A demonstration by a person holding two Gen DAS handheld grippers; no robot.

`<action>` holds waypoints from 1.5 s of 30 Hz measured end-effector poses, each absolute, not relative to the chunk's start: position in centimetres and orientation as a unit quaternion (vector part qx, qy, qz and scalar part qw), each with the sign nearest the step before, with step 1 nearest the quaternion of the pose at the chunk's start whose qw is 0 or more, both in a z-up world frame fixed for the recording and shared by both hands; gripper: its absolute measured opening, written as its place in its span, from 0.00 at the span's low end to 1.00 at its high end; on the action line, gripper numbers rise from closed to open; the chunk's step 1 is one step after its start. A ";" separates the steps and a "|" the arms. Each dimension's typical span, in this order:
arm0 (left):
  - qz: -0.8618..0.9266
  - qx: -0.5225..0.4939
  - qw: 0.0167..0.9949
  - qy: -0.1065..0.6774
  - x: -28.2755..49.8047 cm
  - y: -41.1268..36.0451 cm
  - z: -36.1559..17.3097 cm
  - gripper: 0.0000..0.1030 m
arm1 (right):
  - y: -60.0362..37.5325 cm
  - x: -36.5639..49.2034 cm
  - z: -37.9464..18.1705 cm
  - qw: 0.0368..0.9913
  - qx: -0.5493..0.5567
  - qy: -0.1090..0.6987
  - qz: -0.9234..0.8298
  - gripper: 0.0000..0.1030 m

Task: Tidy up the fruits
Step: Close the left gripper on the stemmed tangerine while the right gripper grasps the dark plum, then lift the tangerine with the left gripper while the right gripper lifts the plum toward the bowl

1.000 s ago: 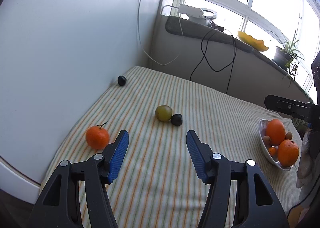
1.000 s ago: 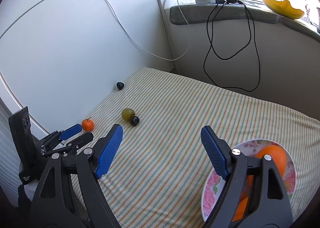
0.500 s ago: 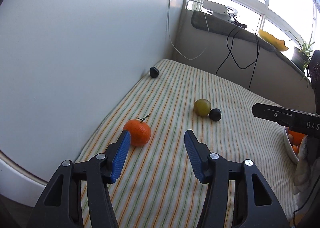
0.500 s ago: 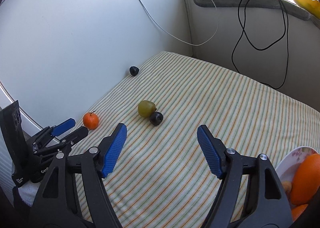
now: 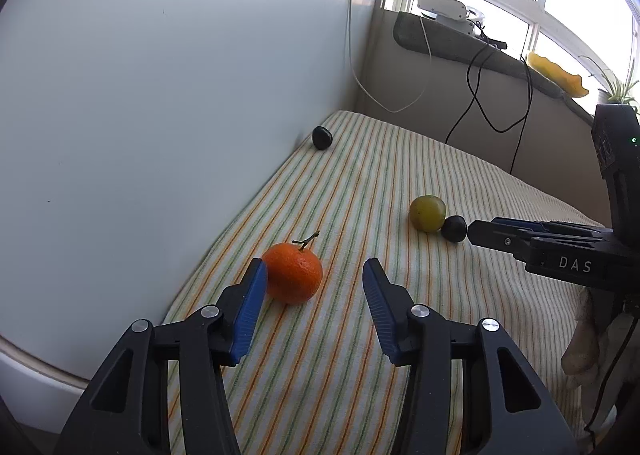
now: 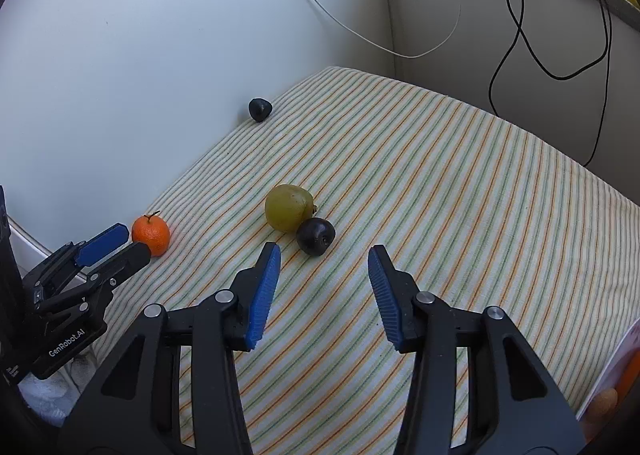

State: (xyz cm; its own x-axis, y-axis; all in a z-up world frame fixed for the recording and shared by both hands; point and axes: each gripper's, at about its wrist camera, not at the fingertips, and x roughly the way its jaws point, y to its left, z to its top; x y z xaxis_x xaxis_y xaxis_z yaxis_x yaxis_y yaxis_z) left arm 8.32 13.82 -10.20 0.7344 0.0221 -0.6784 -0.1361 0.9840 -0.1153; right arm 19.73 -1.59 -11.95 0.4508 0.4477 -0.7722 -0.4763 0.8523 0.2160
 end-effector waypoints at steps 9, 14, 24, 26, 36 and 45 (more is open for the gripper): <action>0.055 -0.065 0.928 0.363 8.9 13.9 -10.5 0.47 | 0.2 21.1 -13.0 0.848 -0.040 0.451 0.275 0.40; 0.064 -0.063 0.926 0.367 9.1 14.4 -10.9 0.46 | 0.9 21.5 -13.5 0.847 -0.048 0.453 0.274 0.39; 0.084 -0.045 0.922 0.376 10.1 14.7 -11.5 0.42 | 1.5 21.8 -14.2 0.845 -0.060 0.456 0.273 0.28; 0.089 -0.029 0.922 0.376 10.3 14.5 -11.6 0.38 | 1.5 21.8 -14.3 0.845 -0.060 0.455 0.274 0.25; 0.085 -0.042 0.925 0.369 10.1 15.1 -11.5 0.33 | 0.6 21.3 -13.8 0.848 -0.050 0.451 0.273 0.24; 0.060 -0.067 0.928 0.361 9.3 14.6 -10.7 0.32 | -0.9 20.3 -12.7 0.853 -0.031 0.443 0.274 0.24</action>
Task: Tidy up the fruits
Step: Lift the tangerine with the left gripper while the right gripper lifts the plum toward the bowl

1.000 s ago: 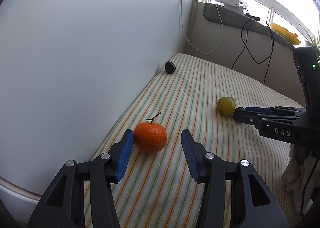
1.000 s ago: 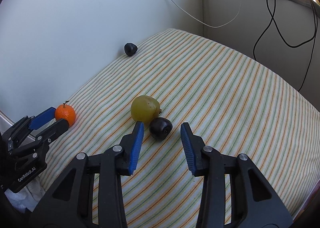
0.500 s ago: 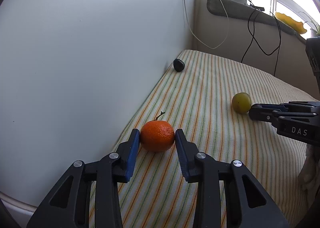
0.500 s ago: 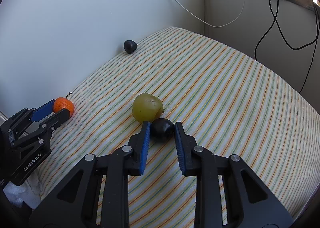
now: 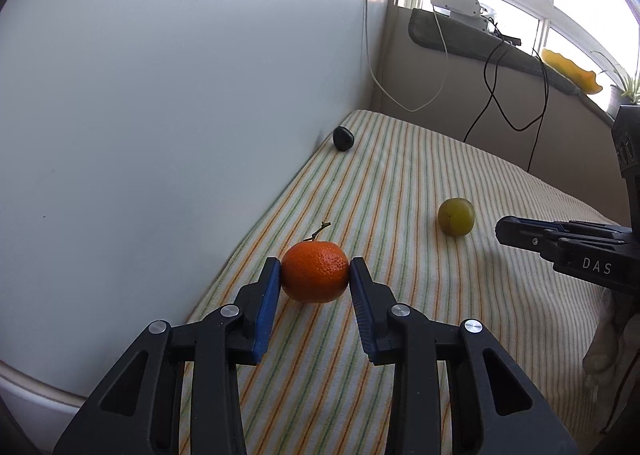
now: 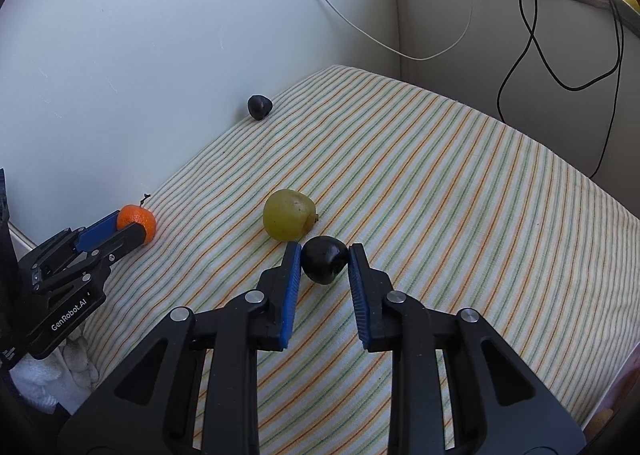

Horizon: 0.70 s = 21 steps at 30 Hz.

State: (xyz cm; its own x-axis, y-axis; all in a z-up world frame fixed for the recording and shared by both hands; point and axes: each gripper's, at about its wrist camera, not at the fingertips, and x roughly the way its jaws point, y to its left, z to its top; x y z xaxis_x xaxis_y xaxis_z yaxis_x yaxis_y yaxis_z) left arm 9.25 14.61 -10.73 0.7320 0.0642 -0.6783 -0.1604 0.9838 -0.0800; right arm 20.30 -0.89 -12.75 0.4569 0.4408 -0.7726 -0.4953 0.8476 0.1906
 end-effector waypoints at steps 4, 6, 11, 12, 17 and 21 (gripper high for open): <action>0.044 -0.073 0.931 0.354 9.0 13.7 -10.0 0.32 | -1.8 19.6 -12.1 0.855 -0.022 0.440 0.275 0.24; 0.035 -0.074 0.933 0.351 8.8 13.1 -9.6 0.32 | -2.4 19.1 -11.7 0.856 -0.018 0.438 0.275 0.24; 0.013 -0.077 0.937 0.341 8.4 11.8 -8.6 0.32 | -3.7 18.1 -10.4 0.860 -0.008 0.429 0.278 0.24; 0.008 -0.076 0.937 0.340 8.3 11.4 -8.4 0.32 | -3.9 17.9 -10.1 0.860 -0.005 0.427 0.279 0.24; -0.017 -0.073 0.939 0.334 7.9 9.3 -7.7 0.32 | -5.3 16.4 -8.5 0.865 0.005 0.414 0.282 0.24; -0.041 -0.074 0.940 0.332 7.7 7.7 -7.3 0.32 | -6.8 15.3 -7.1 0.871 0.014 0.403 0.279 0.24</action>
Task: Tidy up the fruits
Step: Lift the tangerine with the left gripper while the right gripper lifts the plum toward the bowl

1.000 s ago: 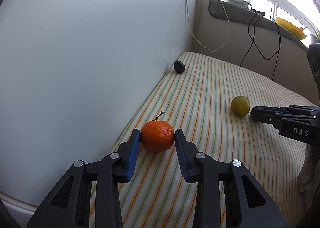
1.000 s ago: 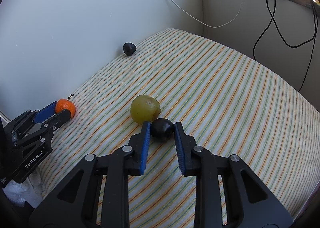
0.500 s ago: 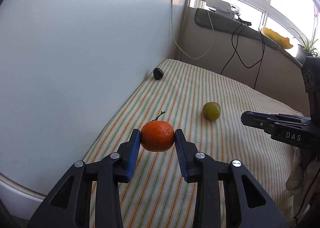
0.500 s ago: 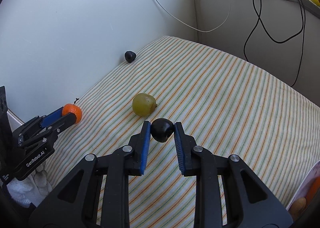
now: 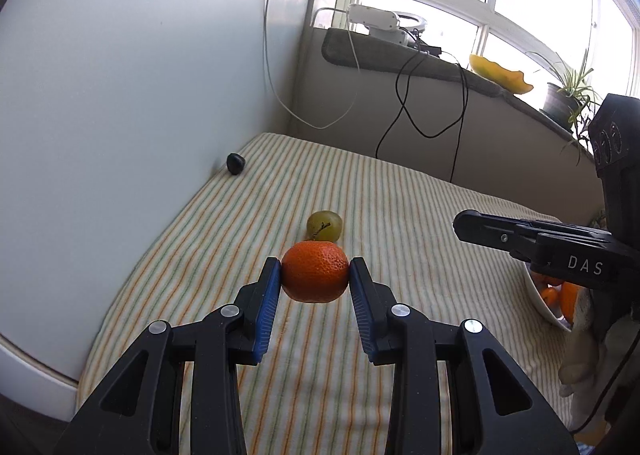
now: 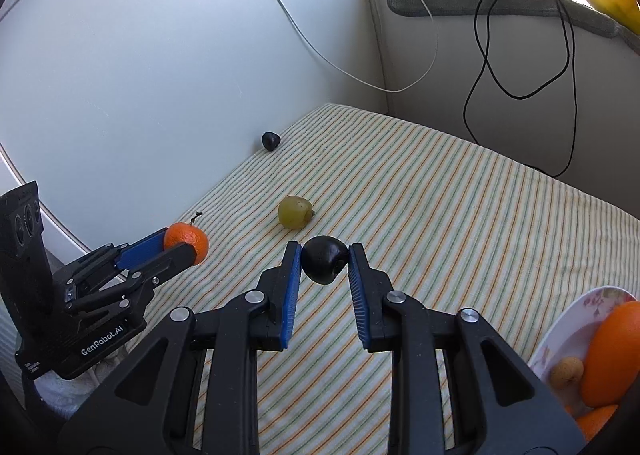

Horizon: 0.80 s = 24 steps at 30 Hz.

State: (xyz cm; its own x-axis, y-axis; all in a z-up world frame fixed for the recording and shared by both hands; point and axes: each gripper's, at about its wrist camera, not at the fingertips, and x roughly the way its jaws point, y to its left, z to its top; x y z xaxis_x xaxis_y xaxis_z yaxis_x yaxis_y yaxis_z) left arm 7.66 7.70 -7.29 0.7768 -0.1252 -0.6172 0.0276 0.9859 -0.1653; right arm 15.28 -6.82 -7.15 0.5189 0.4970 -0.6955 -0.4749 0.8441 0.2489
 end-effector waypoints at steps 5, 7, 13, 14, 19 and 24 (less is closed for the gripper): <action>-0.065 -0.072 0.939 0.330 7.7 5.5 -6.9 0.32 | -9.1 13.9 -5.6 0.880 0.025 0.391 0.269 0.24; -0.074 -0.071 0.939 0.330 7.5 4.7 -6.7 0.32 | -9.9 13.4 -5.1 0.882 0.029 0.387 0.266 0.24; -0.108 -0.066 0.935 0.331 7.2 2.0 -6.3 0.32 | -13.1 12.0 -3.9 0.890 0.035 0.377 0.253 0.24; -0.113 -0.065 0.935 0.331 7.1 1.5 -6.2 0.32 | -13.6 11.8 -3.8 0.891 0.036 0.376 0.251 0.24; -0.141 -0.062 0.931 0.330 6.8 -0.7 -5.8 0.32 | -16.1 11.1 -3.3 0.896 0.035 0.375 0.236 0.24; -0.170 -0.057 0.927 0.330 6.4 -3.2 -5.5 0.32 | -18.5 10.6 -3.1 0.900 0.038 0.375 0.218 0.24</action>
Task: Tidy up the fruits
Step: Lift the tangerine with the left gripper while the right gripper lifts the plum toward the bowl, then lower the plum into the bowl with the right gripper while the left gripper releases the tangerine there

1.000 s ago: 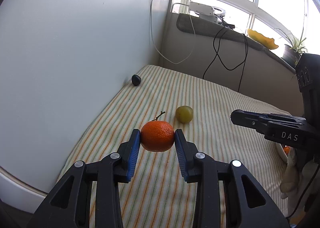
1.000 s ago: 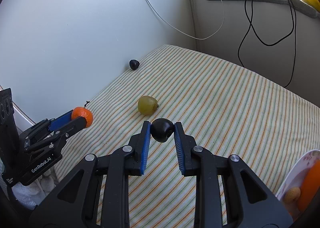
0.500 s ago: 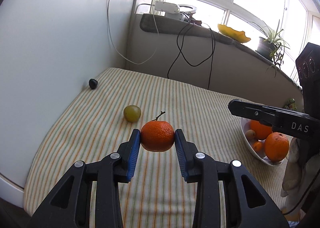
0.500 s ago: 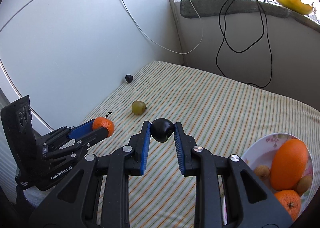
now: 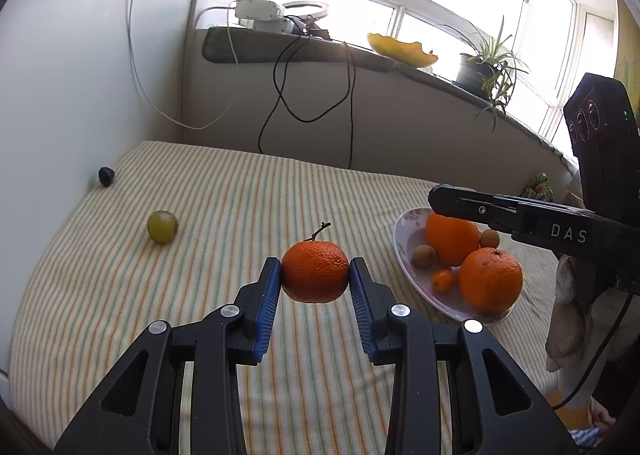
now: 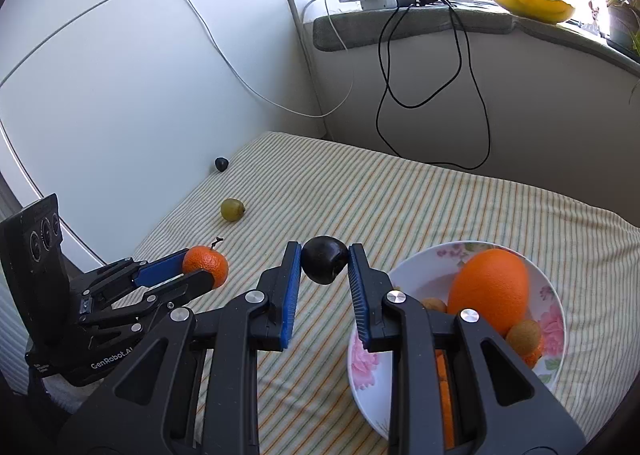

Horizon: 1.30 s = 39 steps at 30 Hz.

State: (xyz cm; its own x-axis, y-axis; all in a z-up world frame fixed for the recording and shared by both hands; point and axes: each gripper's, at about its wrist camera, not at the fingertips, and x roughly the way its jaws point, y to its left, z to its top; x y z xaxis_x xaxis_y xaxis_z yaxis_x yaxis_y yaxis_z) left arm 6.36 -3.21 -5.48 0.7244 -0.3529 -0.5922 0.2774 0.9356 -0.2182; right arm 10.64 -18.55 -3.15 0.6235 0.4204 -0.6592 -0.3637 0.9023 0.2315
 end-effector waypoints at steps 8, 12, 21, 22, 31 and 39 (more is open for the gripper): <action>-0.222 -0.045 0.914 0.335 5.9 -7.4 -5.3 0.32 | -21.4 10.6 -3.1 0.904 0.035 0.377 0.198 0.24; -0.245 -0.039 0.906 0.343 5.7 -9.4 -5.6 0.32 | -22.2 10.8 -3.2 0.904 0.031 0.380 0.193 0.24; -0.271 -0.027 0.895 0.355 5.7 -11.9 -6.0 0.32 | -23.9 11.4 -3.8 0.901 0.044 0.389 0.188 0.24; -0.272 -0.026 0.894 0.356 5.7 -12.1 -6.0 0.32 | -24.0 11.5 -3.8 0.901 0.046 0.389 0.188 0.24; -0.277 -0.016 0.890 0.363 6.0 -13.2 -6.2 0.33 | -24.3 12.1 -4.0 0.897 0.052 0.395 0.193 0.24; -0.279 -0.012 0.890 0.361 6.0 -13.6 -6.2 0.34 | -23.9 12.1 -3.9 0.898 0.047 0.392 0.194 0.25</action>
